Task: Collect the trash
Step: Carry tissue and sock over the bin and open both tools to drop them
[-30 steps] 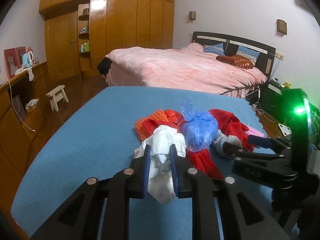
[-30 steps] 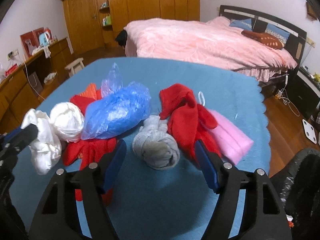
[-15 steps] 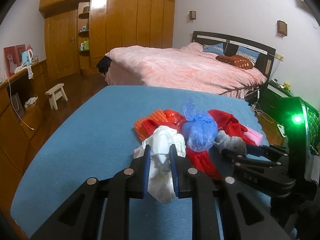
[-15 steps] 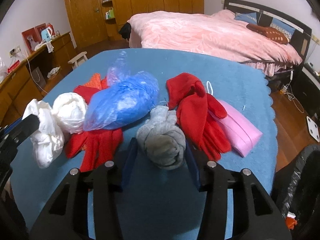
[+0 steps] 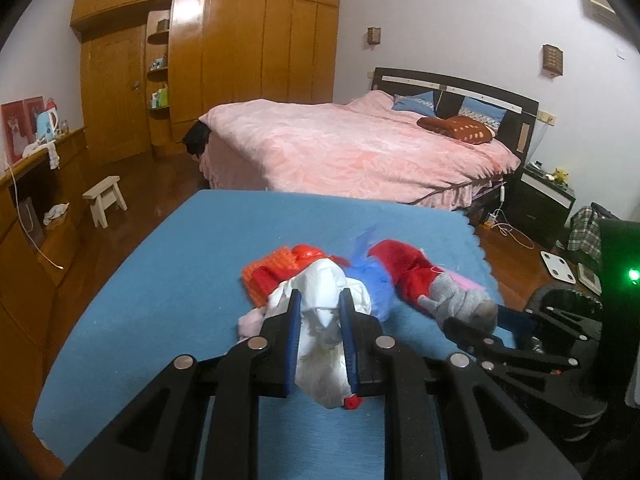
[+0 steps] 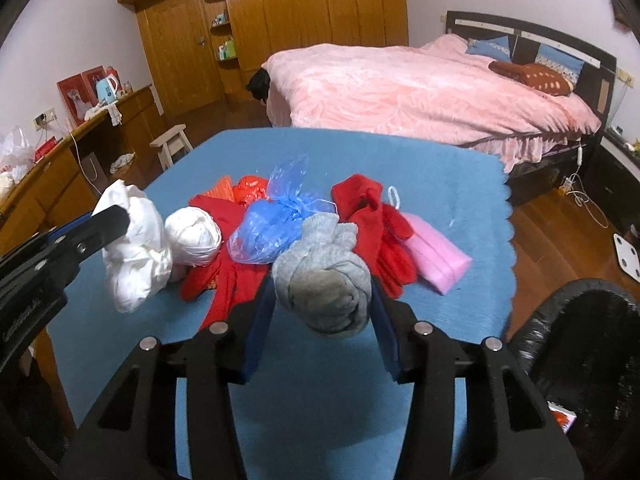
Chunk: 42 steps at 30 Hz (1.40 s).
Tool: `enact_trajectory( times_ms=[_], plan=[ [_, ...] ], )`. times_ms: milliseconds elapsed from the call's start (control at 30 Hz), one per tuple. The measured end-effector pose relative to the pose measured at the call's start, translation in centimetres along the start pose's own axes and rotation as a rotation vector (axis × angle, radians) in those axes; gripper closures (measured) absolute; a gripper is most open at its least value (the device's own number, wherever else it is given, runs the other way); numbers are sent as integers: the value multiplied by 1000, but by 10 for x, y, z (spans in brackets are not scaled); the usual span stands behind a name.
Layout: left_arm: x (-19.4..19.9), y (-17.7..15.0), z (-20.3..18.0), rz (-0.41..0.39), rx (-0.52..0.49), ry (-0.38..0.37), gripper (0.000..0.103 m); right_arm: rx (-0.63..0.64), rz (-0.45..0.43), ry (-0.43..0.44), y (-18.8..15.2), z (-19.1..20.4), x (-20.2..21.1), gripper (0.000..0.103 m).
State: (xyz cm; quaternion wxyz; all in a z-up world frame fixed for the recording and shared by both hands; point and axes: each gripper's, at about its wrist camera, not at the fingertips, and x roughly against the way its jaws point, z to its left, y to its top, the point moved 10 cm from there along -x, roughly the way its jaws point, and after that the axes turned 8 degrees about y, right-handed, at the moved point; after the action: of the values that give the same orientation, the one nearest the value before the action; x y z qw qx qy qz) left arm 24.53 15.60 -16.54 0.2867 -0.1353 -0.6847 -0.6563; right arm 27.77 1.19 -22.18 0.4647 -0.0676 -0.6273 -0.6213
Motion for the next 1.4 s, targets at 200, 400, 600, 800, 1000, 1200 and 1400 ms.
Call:
enact_trajectory(
  times_ms=[200,400,600,800,1000,1200,1400],
  plan=[
    [13,8,-24,-6,-21,-36,84,-8,-35,-21,-1,-12,30,57],
    [25,15,-54,-17,-56,-70,84,-31,-75,-54,-2,-34,65,57],
    [37,18,-93,-34,-99,-124,84,-60,-101,-107,-9,-62,95,57],
    [46,19,-137,-40,-141,-185,84,-107,-124,-178,-21,-100,126,57],
    [55,15,-180,-39,-187,-245,84,-146,-143,-232,-35,-132,152,57],
    [62,7,-219,-33,-227,-301,84,-183,-158,-282,-50,-161,175,57],
    [67,0,-252,-29,-262,-344,84,-223,-166,-323,-65,-187,191,57]
  ],
)
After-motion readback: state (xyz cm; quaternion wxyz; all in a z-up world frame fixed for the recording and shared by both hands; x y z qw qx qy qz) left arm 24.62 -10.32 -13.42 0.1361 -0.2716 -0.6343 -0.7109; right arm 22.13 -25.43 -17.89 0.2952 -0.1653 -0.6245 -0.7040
